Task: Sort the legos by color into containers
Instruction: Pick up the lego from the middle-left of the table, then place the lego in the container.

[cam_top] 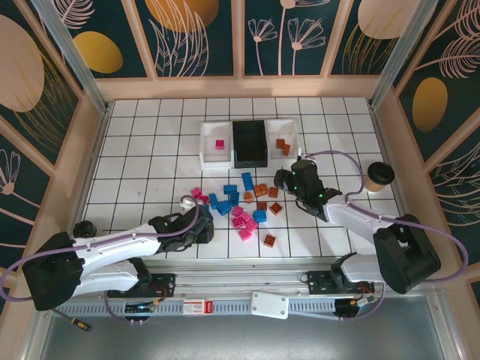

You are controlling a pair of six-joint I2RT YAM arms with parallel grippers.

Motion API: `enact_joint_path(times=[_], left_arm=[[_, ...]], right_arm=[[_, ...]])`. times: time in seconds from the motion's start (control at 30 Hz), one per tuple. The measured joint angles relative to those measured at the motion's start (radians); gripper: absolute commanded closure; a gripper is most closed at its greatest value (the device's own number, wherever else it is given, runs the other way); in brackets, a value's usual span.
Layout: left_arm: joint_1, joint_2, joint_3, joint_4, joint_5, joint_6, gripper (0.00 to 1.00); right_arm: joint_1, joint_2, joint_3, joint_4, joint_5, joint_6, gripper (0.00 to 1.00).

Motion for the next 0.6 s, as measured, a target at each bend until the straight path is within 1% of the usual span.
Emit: enact_joint_path(times=[0.07,0.17,0.3,0.4,0.53,0.6], left_arm=[[0.0,0.01,0.058,0.002,-0.01,0.029,0.61],[0.026,0.064,0.178,0.03,-0.019,0.089,0.63],[0.124,0.199,0.351,0.119,-0.008,0.182,0.64],[0.169,0.348,0.521,0.147,-0.008,0.245,0.64],[0.2,0.577,0.786,0.186,0.01,0.307,0.66],[0.214,0.672,0.885,0.188,0.014,0.328,0.67]], right_arm=[[0.0,-0.018,-0.013,0.0,0.0,0.008,0.33],[0.0,-0.037,-0.032,0.0,0.0,0.019,0.33],[0.0,-0.051,-0.048,-0.001,0.0,0.025,0.33],[0.0,-0.063,-0.053,-0.004,0.0,0.028,0.33],[0.0,-0.082,-0.058,-0.013,0.0,0.034,0.33],[0.001,-0.091,-0.063,-0.016,0.0,0.039,0.33]])
